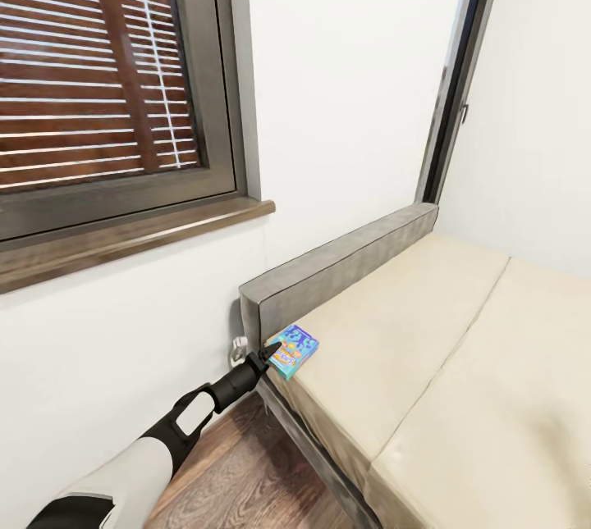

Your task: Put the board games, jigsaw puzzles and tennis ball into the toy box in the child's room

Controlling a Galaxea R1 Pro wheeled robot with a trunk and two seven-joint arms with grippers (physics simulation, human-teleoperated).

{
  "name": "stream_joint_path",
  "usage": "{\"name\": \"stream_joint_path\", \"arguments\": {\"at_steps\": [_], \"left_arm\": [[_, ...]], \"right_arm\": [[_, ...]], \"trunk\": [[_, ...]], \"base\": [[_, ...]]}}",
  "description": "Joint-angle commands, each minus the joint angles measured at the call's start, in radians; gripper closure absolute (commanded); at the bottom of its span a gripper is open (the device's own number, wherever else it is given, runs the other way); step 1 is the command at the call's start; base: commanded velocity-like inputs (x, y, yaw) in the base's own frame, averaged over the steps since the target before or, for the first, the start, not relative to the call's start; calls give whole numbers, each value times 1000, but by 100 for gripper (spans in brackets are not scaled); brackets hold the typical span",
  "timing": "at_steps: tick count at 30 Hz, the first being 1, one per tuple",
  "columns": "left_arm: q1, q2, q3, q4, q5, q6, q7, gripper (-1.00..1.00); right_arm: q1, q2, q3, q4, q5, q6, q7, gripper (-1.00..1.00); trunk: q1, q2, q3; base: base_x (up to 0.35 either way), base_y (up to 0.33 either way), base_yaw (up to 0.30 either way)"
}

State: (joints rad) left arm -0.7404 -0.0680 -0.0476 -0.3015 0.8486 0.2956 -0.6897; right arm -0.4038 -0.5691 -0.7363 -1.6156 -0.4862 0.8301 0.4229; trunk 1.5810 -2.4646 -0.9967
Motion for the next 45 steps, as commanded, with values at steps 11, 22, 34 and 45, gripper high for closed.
{"name": "stream_joint_path", "arguments": {"at_steps": [11,22,34,45], "left_arm": [[0,-4,-5,1,12,5,-1,100],[0,-8,-7,-1,14,4,-4,100],[1,-13,-12,-20,13,7,-41,100],[10,-27,-23,-76,5,16,-57,100]], "right_arm": [[-1,0,-1,0,1,6,5,-100],[-1,1,0,0,1,6,5,-100],[-1,3,2,0,1,6,5,-100],[-1,9,27,0,1,11,5,-100]], "trunk": [[0,0,-1],[0,0,-1],[0,0,-1],[0,0,-1]], "base": [[0,0,0],[0,0,0],[0,0,0],[0,0,0]]}}
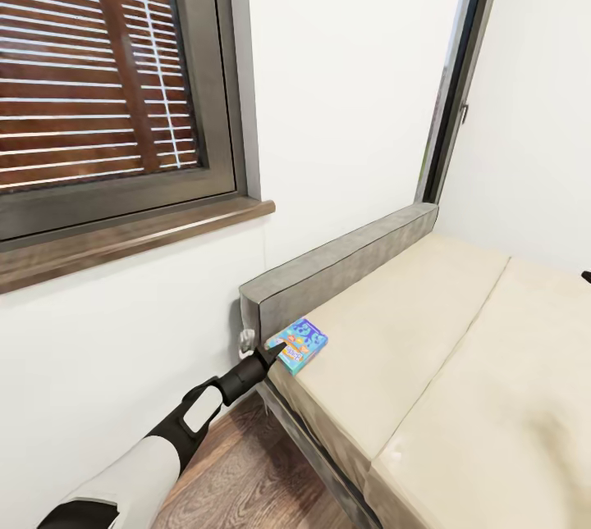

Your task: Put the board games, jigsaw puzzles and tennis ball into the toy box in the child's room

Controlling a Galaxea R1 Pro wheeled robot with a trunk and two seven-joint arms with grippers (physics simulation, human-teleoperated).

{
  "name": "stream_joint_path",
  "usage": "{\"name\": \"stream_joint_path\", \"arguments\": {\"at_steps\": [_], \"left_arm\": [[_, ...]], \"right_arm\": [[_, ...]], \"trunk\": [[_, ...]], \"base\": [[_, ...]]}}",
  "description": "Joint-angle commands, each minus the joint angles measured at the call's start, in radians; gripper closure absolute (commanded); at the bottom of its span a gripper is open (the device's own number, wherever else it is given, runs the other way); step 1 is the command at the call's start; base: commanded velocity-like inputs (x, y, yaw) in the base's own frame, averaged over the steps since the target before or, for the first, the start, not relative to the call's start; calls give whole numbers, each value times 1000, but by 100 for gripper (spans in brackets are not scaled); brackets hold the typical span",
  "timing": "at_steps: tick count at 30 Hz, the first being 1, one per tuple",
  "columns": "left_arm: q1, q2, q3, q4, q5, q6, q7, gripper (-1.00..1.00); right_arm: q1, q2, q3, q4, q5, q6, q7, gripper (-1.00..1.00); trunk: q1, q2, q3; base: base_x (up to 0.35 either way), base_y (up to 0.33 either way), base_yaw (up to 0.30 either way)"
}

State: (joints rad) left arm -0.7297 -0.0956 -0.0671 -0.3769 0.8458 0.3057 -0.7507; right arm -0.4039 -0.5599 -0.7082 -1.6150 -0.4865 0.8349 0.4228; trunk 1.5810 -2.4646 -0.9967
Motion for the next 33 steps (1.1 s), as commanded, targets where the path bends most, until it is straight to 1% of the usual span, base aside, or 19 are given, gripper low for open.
{"name": "stream_joint_path", "arguments": {"at_steps": [1,3,6,7,10,11,12,13,14,17,18,19,20,21,22,23,24,26,33], "left_arm": [[0,0,-3,0,8,9,4,100],[-1,-1,-4,-1,8,38,5,100],[-6,-19,-26,-7,5,62,21,100],[-8,-32,-71,-27,6,74,50,100],[1,-46,-153,-113,7,107,82,100],[29,-50,-211,-213,9,130,136,100],[40,-51,-226,-250,10,139,166,100],[64,-53,-248,-330,12,166,237,100],[76,-53,-256,-370,12,184,275,100],[135,-54,-279,-547,12,246,448,100],[167,-56,-292,-657,14,279,537,100],[176,-56,-314,-700,16,289,556,100],[190,-55,-346,-759,26,298,582,100],[213,-52,-370,-842,78,310,646,100],[226,-50,-376,-883,110,314,698,100],[260,-47,-385,-968,181,319,857,100],[265,-47,-389,-981,193,319,886,100],[271,-44,-391,-992,207,319,915,100],[274,-40,-383,-986,216,320,929,100]], "right_arm": [[-1,0,-1,0,2,6,5,-100],[-1,0,-1,0,1,5,5,-100],[-1,0,0,0,2,3,4,-100],[-1,0,1,0,2,2,4,-100],[-1,1,2,0,2,5,4,-100],[-1,2,10,0,2,12,4,-100],[-1,2,19,-1,2,15,4,-100],[-1,0,46,-1,2,25,4,-100],[-1,-1,62,-1,2,32,4,-100],[-1,-2,114,0,2,54,3,-100],[-1,-5,129,0,2,63,3,-100],[-1,-6,132,0,2,64,4,-100],[-1,-7,134,0,2,65,4,-100],[-1,-8,135,0,2,65,4,-100],[-1,-9,136,0,2,65,4,-100],[-1,-8,139,0,2,66,4,-100],[-1,-8,140,0,2,66,4,-100],[-1,-8,140,0,2,67,5,-100],[-1,-6,140,-1,2,68,5,-100]], "trunk": [[0,0,-1],[0,0,-1],[0,0,-1],[0,0,-1],[0,0,-1],[0,0,-1],[0,0,-1],[0,0,-1],[0,0,-1],[0,0,-1],[0,0,-1],[0,0,-1],[0,0,-1],[0,0,-1],[0,0,-1],[0,0,-1],[-4,7,2],[-12,21,8],[-39,70,30]], "base": [[0,0,0],[0,0,0],[0,0,0],[0,0,0],[0,0,0],[0,0,0],[0,0,0],[0,0,0],[0,0,0],[0,0,0],[0,0,0],[0,0,0],[0,0,0],[-13,0,0],[-8,0,0],[-2,0,0],[-1,0,0],[0,0,0],[0,0,0]]}}
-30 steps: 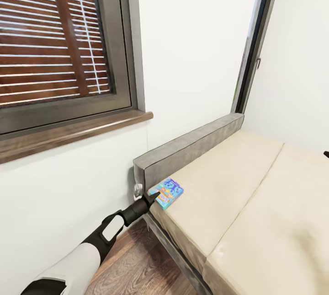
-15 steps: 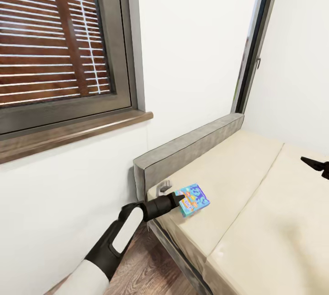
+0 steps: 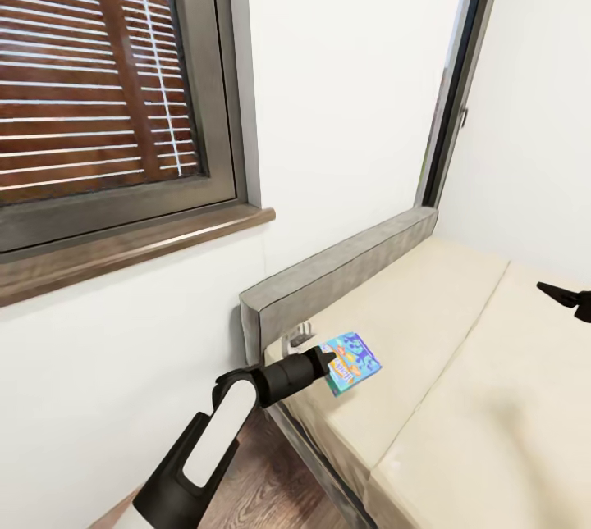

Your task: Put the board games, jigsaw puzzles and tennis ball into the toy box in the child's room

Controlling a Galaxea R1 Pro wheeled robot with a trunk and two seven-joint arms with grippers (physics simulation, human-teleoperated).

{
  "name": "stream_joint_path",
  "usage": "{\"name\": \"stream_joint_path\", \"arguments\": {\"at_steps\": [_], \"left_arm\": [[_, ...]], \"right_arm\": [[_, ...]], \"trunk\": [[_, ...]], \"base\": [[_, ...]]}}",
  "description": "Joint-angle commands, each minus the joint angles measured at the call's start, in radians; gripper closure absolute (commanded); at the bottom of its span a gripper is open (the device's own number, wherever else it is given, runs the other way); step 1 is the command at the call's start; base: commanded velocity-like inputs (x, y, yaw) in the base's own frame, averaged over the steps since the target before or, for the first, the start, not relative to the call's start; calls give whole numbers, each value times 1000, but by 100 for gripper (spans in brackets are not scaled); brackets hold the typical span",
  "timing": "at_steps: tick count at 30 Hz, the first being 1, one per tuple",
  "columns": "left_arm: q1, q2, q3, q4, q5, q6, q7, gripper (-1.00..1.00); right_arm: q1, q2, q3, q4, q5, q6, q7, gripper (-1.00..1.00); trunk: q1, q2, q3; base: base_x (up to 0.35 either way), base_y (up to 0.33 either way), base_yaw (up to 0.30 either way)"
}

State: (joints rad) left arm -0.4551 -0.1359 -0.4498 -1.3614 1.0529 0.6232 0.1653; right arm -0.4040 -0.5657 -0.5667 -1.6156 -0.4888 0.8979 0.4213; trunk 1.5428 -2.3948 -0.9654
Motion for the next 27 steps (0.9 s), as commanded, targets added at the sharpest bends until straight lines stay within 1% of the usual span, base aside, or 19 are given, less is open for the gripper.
{"name": "stream_joint_path", "arguments": {"at_steps": [1,5,7,12,19,27], "left_arm": [[-1,1,4,4,10,3,14,100],[1,3,29,23,10,3,15,100],[1,4,35,27,10,3,15,100],[1,4,40,31,10,3,17,100],[4,5,42,31,11,1,22,100],[16,5,36,31,9,-5,17,100]], "right_arm": [[-1,2,-1,-1,4,5,7,-100],[-1,4,-2,-1,4,5,7,-100],[-1,5,-2,-1,4,5,7,-100],[-1,6,-2,-1,4,4,7,-100],[-1,6,-2,-1,4,4,7,-100],[-1,6,-2,-1,4,4,7,-100]], "trunk": [[-4,7,2],[-19,35,17],[-27,49,25],[-46,84,46],[-73,133,70],[-73,133,70]], "base": [[0,0,0],[0,0,-4],[0,0,-44],[0,0,-51],[0,0,-11],[-14,0,-1]]}}
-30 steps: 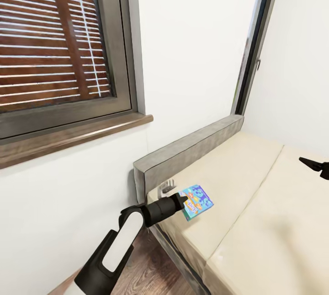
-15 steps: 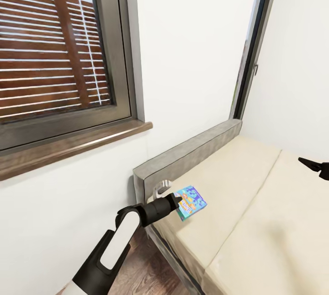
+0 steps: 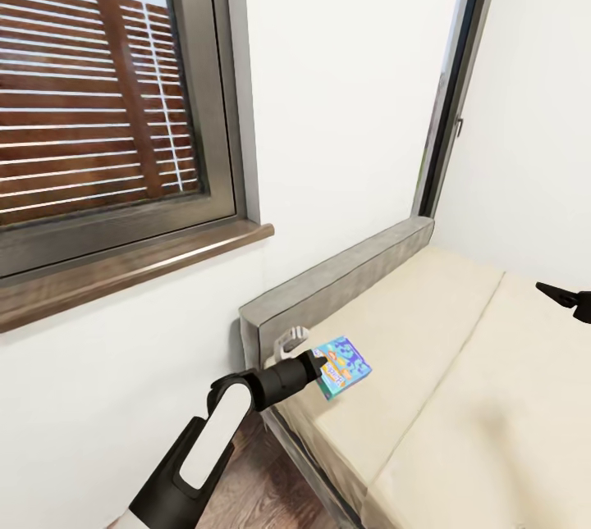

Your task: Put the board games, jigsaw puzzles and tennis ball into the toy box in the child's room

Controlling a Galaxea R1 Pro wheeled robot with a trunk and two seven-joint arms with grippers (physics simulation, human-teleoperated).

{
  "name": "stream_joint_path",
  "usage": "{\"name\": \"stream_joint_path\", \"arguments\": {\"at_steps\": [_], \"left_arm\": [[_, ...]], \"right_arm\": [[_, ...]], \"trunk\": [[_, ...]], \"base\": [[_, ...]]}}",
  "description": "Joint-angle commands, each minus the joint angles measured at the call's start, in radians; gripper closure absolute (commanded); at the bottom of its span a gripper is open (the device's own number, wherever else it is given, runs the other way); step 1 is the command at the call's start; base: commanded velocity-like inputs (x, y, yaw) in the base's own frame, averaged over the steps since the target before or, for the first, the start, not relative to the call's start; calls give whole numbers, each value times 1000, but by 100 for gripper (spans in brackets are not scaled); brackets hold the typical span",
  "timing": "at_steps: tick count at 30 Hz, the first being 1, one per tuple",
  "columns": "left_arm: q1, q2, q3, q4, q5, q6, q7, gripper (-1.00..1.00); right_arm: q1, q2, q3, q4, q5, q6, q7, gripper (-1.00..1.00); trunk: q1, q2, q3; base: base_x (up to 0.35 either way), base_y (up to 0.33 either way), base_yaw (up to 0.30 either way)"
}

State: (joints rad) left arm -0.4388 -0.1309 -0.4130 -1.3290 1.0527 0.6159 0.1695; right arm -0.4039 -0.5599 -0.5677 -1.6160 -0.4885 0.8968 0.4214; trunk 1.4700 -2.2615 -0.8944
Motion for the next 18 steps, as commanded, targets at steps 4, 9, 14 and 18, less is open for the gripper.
{"name": "stream_joint_path", "arguments": {"at_steps": [4,9,14,18], "left_arm": [[0,0,0,-2,9,2,18,100],[3,0,5,-13,13,6,18,100],[4,0,8,-15,13,9,19,100],[4,0,9,-15,13,10,20,100]], "right_arm": [[-1,0,-1,0,4,5,7,-100],[-1,0,-1,0,4,5,7,-100],[-1,-2,-1,-1,4,5,7,-100],[-1,-4,-2,-1,4,6,7,-100]], "trunk": [[0,0,-1],[0,0,-1],[-8,14,5],[-23,42,18]], "base": [[-211,0,0],[-187,0,0],[-42,0,-17],[-10,0,-183]]}}
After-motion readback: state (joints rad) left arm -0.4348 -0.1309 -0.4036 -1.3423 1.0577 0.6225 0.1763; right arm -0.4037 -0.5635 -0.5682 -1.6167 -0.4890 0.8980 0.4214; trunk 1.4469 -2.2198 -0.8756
